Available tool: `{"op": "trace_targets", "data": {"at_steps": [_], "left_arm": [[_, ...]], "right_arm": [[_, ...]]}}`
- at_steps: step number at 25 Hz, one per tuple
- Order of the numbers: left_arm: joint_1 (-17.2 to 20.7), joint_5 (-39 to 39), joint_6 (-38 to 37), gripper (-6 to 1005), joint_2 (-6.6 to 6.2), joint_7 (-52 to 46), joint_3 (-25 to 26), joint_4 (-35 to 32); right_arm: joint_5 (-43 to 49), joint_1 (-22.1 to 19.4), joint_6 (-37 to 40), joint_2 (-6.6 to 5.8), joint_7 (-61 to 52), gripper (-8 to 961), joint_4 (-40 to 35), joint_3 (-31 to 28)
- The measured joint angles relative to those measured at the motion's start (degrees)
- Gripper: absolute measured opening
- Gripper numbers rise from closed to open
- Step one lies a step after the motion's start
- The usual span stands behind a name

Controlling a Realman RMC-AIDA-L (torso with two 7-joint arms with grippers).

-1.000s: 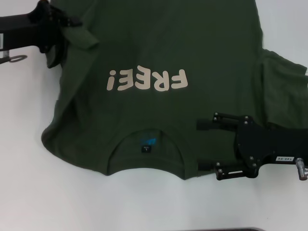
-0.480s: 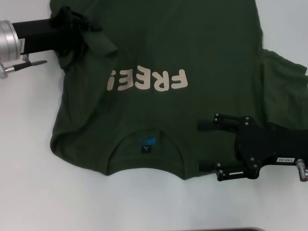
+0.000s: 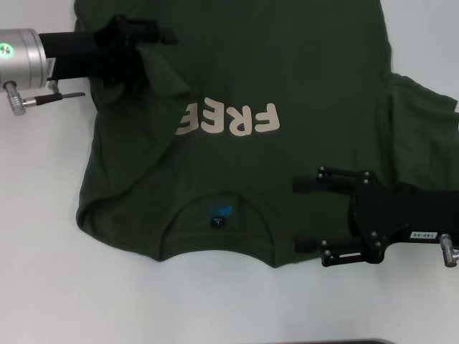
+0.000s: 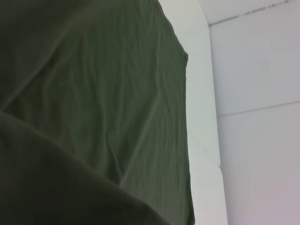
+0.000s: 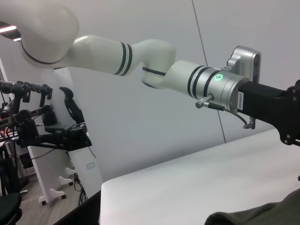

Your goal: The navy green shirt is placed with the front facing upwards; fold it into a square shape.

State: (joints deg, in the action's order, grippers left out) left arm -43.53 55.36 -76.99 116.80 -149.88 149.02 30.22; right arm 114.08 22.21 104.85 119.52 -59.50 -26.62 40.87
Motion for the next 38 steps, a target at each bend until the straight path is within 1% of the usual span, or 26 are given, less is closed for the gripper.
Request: {"op": "trace_targets", "data": {"at_steps": [3,7,9,11,12,15,22,25,28,30,33,35,38], "left_arm": [[-0.5,-0.2,-0.9,473,-0.36,-0.1,-0.6,-0.2],[-0.7,-0.1,-2.2,552,-1.12,-0.4,-2.1,-0.2],[-0.8,-0.4,-3.0,592,-1.78,-1.1,-3.4,-0.2],[-0.7,-0.6,-3.5,592,-2.92,-3.5,-6.9,0.1],[-0.7,-0.6,-3.5,592,-2.92,-3.5,-6.9,0.1],[-0.3,-0.7,-3.6,592,-3.5,-4.9,-8.2,0.7],[-0.5,-0.8,-3.9,592,-3.46,-5.5,-9.8,1.1],[-0.3,-0.6,-3.9,592,-3.56,-5.6,-9.2,1.3],[1.3,-0.5,-3.5,592,-4.09,-6.8,-8.2,3.2],[3.2,-0.8,-2.6,592,-4.66,-8.5,-8.1,5.0],[5.4,-0.8,-1.1,592,-5.51,-10.1,-8.3,5.9],[6.3,-0.9,-0.6,592,-5.73,-10.4,-8.4,5.9],[7.3,-1.5,0.7,592,-5.47,-10.4,-8.4,5.8]], "right_arm": [[0.0,0.0,-0.1,0.0,0.0,910,0.0,0.0],[0.0,-0.1,-0.1,0.0,0.0,910,0.0,0.0],[0.0,-0.1,-0.1,0.0,0.0,910,0.0,-0.1],[0.0,0.0,-0.1,0.0,0.0,910,0.0,-0.1],[0.0,0.0,-0.1,0.0,0.0,910,0.0,-0.1],[0.0,0.0,-0.1,0.0,0.0,910,0.0,-0.1],[0.0,0.0,-0.2,0.0,0.0,910,0.0,-0.1],[0.0,0.0,-0.2,0.0,0.0,910,0.0,-0.1],[0.0,-0.2,-0.2,0.0,0.0,910,0.0,-0.1],[0.0,-0.3,-0.2,0.0,0.0,909,0.0,-0.3],[0.0,-0.4,-0.2,0.0,0.0,909,0.0,-0.6],[0.0,-0.4,-0.2,0.0,0.0,909,0.0,-0.7],[0.0,-0.4,-0.2,0.0,0.0,909,0.0,-0.7]]}}
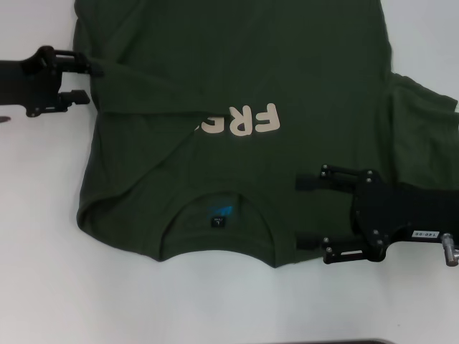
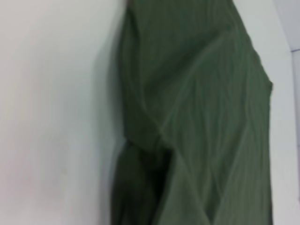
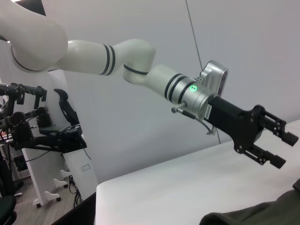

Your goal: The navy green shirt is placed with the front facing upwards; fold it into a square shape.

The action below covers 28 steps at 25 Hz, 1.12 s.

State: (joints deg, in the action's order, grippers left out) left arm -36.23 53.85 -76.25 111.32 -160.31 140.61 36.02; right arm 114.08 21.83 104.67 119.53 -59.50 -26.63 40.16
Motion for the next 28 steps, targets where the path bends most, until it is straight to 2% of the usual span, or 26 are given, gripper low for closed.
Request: {"op": "trace_targets", "data": {"at_steps": [2,7,10,14,22,28], "left_arm": [[0.2,-0.6,1.2,592,0.42,0.1,0.0,-0.3],[0.2,-0.7,5.3,593,2.37,0.9,-1.3,-0.7],[0.0,-0.8,7.2,593,2.85,1.0,-2.6,-0.8],[-0.3,-0.8,9.2,593,3.13,0.7,-4.8,-0.9],[-0.5,-0.8,11.1,593,3.4,0.6,-6.0,-1.4],[-0.4,-0.8,11.4,593,3.01,0.2,-6.5,-1.3]], "right_arm": [[0.0,0.0,0.0,0.0,0.0,909,0.0,0.0],[0.0,0.0,-0.1,0.0,0.0,909,0.0,0.0],[0.0,-0.1,-0.1,0.0,0.0,909,0.0,0.0],[0.0,-0.1,-0.1,0.0,0.0,909,0.0,0.0],[0.0,-0.1,-0.1,0.0,0.0,909,-0.1,0.0],[0.0,-0.1,-0.1,0.0,-0.2,909,-0.2,-0.1]]}}
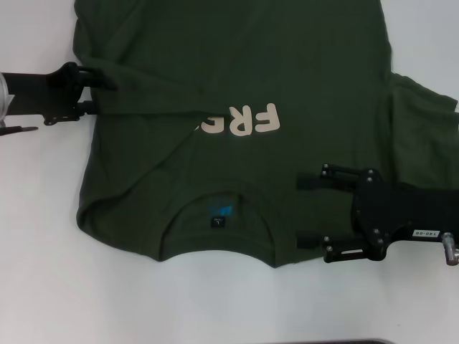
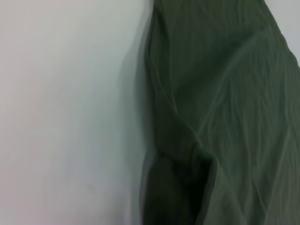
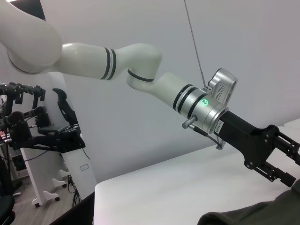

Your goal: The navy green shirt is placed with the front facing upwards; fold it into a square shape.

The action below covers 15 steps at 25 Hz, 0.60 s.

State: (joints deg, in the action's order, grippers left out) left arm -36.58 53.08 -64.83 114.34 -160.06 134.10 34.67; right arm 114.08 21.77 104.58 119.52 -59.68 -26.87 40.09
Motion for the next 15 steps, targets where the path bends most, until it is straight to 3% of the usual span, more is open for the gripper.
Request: {"op": "trace_targets", "data": {"at_steps": [7,15], "left_arm": [[-0.1,-0.3,0.1,593,-0.57,-0.2,-0.1,-0.1],[-0.9,-1.4,1.1,592,0.63,-0.2,-0.2,-0.3]], "right_arm": [[0.0,0.3,0.0,0.0,-0.1,909,0.0,-0.1],[0.0,0.5,-0.5,0.0,-0.2,909,-0.2,-0.1]]}}
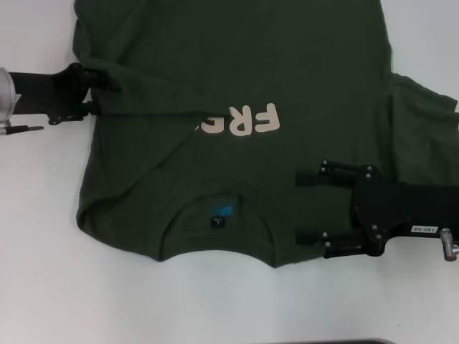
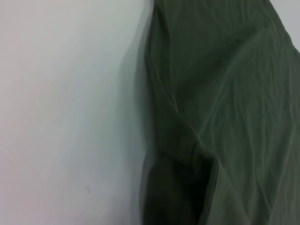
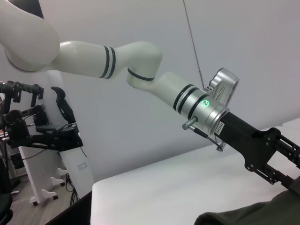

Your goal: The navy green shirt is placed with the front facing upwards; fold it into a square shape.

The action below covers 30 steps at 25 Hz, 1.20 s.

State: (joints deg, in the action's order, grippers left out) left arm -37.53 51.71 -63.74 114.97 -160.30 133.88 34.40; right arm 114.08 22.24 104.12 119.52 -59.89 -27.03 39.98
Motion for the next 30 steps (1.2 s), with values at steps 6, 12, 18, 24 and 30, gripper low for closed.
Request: {"op": "trace_targets", "data": {"at_steps": [6,12,18,24,30], "left_arm": [[-1.2,0.1,-0.1,592,0.68,0.1,0.0,0.0],[-2.6,0.0,1.1,591,1.85,0.4,0.0,0.0],[-3.0,4.1,0.4,591,2.91,2.2,1.7,0.9],[-1.8,19.7,-9.3,590,1.55,11.7,6.4,0.8],[0.0,14.9,-9.4,589,-0.29,7.2,5.1,1.3]], "right_arm": [[0.0,0.0,-0.1,0.0,0.2,908,0.0,0.0],[0.0,-0.1,-0.2,0.0,0.4,908,0.2,0.0],[0.0,-0.2,-0.3,0.0,0.4,908,0.0,0.0],[0.0,-0.3,-0.2,0.0,0.4,908,0.0,0.0],[0.0,-0.1,-0.3,0.0,0.1,908,0.0,-0.1]]}}
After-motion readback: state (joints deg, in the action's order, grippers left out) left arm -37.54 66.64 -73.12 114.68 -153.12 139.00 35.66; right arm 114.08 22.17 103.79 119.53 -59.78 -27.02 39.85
